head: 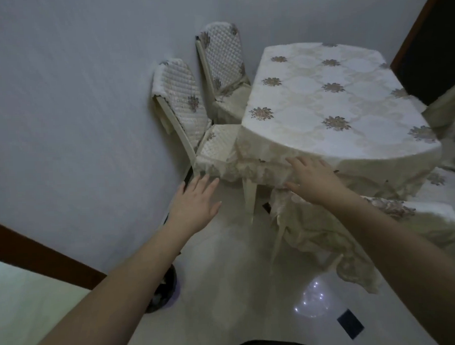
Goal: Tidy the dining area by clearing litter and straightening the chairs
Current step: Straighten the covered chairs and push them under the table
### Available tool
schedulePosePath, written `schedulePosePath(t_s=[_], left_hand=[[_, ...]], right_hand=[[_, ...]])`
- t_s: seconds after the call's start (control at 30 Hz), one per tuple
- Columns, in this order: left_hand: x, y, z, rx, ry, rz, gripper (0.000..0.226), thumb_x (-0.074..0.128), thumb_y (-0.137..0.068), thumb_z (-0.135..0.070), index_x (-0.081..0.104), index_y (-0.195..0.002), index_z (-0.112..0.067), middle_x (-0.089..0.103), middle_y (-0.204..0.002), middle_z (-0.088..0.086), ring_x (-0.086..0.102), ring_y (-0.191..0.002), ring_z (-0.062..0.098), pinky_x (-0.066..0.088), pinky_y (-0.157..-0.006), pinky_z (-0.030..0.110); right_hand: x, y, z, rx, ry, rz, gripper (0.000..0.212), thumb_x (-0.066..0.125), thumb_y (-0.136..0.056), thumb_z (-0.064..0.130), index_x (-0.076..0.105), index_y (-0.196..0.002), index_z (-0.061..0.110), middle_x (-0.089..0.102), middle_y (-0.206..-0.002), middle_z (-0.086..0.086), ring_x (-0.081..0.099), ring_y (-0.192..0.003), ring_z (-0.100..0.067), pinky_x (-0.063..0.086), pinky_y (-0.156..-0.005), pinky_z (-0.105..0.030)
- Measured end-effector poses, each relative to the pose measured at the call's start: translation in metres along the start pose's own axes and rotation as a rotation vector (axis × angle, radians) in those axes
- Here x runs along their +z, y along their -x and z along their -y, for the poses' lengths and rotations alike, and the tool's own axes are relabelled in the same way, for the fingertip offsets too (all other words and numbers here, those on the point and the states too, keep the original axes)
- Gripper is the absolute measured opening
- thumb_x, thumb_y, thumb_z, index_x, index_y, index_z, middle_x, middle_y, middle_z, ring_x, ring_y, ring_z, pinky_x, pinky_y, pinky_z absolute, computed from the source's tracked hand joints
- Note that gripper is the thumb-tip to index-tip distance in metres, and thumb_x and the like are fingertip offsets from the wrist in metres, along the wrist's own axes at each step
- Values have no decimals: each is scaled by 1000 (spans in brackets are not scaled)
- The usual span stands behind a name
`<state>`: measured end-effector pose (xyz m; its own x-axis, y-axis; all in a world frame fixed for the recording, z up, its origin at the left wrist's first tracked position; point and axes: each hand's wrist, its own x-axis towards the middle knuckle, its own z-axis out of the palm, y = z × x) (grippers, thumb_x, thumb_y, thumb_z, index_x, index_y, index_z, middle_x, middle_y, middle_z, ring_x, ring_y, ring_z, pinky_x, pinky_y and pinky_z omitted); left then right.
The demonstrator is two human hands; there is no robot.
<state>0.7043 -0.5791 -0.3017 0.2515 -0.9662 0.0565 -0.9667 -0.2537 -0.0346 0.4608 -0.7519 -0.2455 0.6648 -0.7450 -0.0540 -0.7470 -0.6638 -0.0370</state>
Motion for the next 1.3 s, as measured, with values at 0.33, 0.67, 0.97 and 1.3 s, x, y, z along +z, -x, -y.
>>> schedulePosePath(t_s=[0.33,0.67,0.97,1.3], left_hand=[[-16,12,76,-71,-25,-113,64,33,-93,-54,30,-148,-21,36,-151,7,27,-141,28,27,-108,55],[-20,-49,103,-82,-15,-134,69,25,-88,-59,37,-145,-20,44,-146,10,35,-137,31,30,-105,56],[-7,-149,132,-161,-3,-13,72,11,-88,-59,27,-149,-24,31,-154,9,24,-143,30,22,-112,55],[5,-218,173,-256,-15,24,66,20,-91,-57,33,-147,-24,36,-152,10,28,-141,30,24,-111,54]], right_hand=[[16,-17,87,-92,25,-302,63,48,-91,48,33,-146,19,42,-146,-9,33,-137,-29,15,-114,-42],[38,-85,111,-123,26,-258,63,37,-87,49,42,-142,18,49,-139,-12,41,-131,-32,23,-112,-46],[50,-203,101,-155,0,-191,63,36,-93,49,26,-149,21,33,-152,-12,25,-141,-32,13,-116,-47],[51,-303,111,-209,-66,-178,62,30,-93,52,38,-144,17,41,-146,-16,36,-136,-36,26,-112,-52]])
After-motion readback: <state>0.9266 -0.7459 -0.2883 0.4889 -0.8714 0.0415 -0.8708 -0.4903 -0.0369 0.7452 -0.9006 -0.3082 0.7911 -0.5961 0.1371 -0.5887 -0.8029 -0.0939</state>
